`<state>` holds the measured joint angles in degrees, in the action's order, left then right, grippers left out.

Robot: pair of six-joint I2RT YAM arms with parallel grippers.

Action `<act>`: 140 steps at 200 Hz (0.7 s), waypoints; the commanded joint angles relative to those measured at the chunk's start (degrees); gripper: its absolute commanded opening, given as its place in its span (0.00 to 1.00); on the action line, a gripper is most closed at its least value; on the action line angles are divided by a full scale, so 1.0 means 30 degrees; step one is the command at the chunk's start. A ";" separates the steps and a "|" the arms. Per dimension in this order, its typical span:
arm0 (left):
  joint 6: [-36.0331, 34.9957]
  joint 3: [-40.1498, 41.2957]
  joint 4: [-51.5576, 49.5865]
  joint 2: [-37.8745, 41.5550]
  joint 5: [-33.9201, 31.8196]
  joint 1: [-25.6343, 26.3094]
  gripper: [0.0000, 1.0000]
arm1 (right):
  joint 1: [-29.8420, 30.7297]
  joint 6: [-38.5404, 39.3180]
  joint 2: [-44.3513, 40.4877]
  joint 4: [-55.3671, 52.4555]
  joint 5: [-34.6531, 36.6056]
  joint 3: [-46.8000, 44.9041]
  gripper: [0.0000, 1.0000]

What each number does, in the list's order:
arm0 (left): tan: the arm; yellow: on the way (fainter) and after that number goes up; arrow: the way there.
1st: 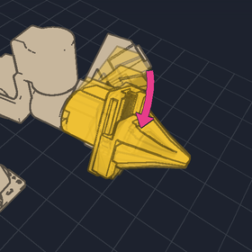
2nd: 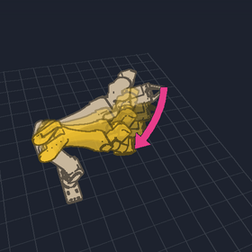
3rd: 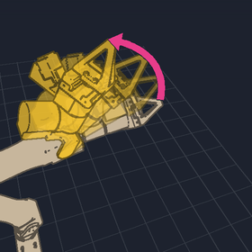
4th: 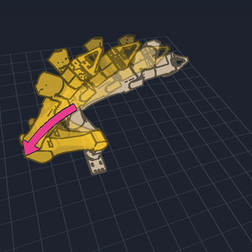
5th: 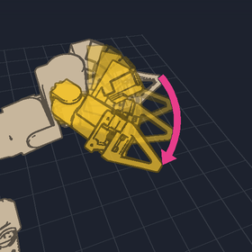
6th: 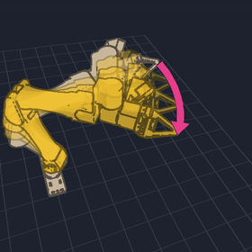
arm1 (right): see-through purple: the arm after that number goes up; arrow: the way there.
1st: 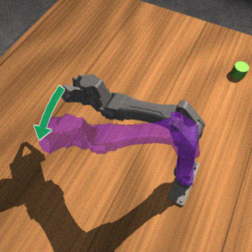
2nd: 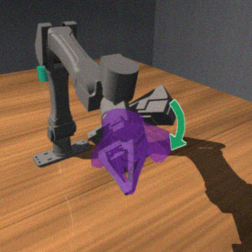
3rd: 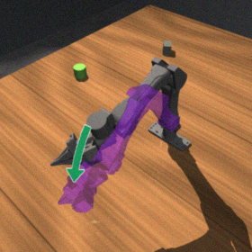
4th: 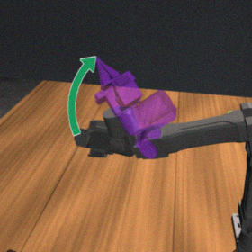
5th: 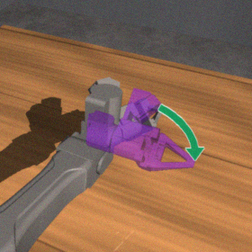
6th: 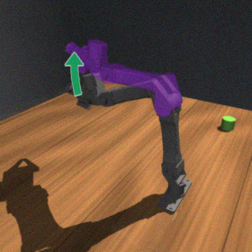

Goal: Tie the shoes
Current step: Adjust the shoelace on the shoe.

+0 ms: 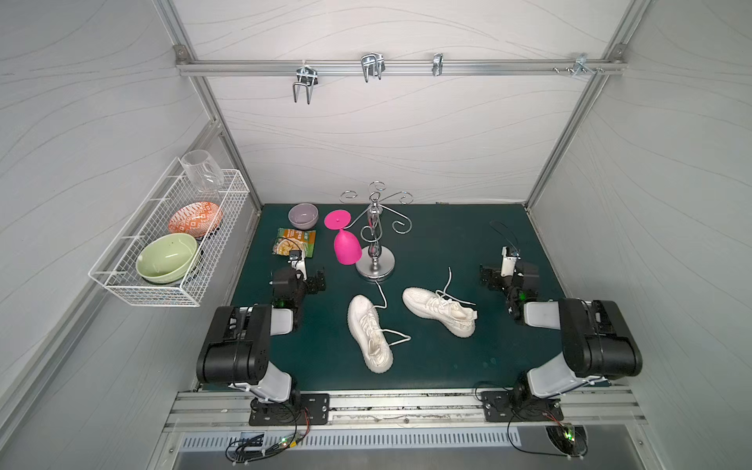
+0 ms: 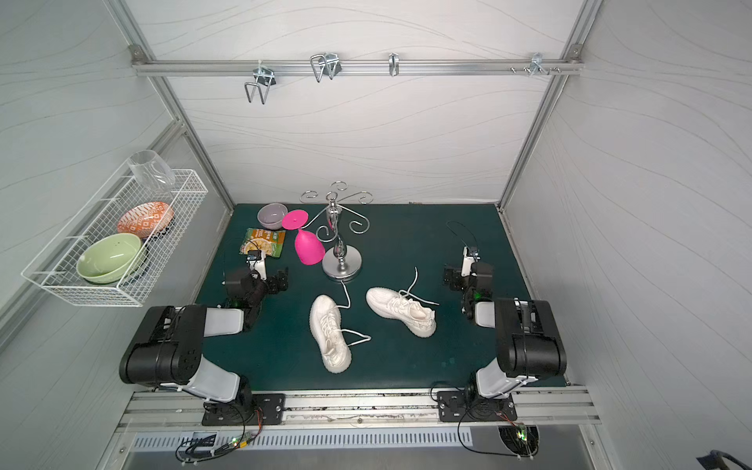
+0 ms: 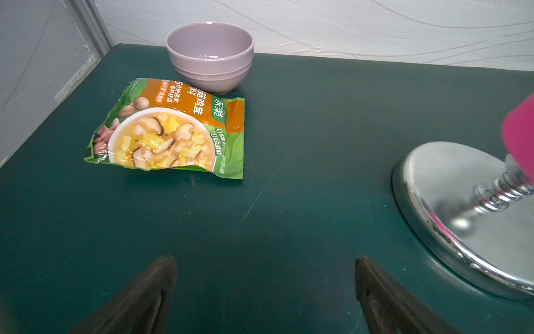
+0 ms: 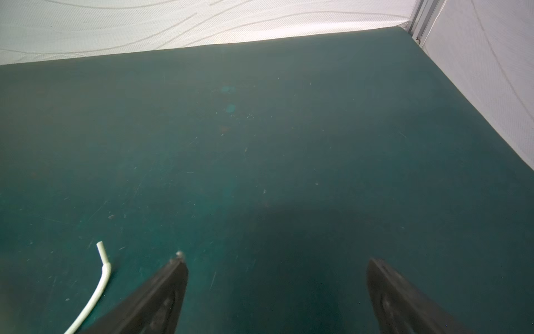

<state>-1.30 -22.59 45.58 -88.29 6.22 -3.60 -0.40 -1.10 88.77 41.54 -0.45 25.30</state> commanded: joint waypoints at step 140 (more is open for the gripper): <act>0.2014 -0.0561 -0.4047 0.5614 -0.3660 -0.0092 0.99 | -0.0974 -0.4061 -0.5783 -0.8095 0.2523 0.3313 0.99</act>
<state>0.78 -22.59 39.92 -82.43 1.34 -3.64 -1.72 -5.26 81.28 29.78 3.62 28.86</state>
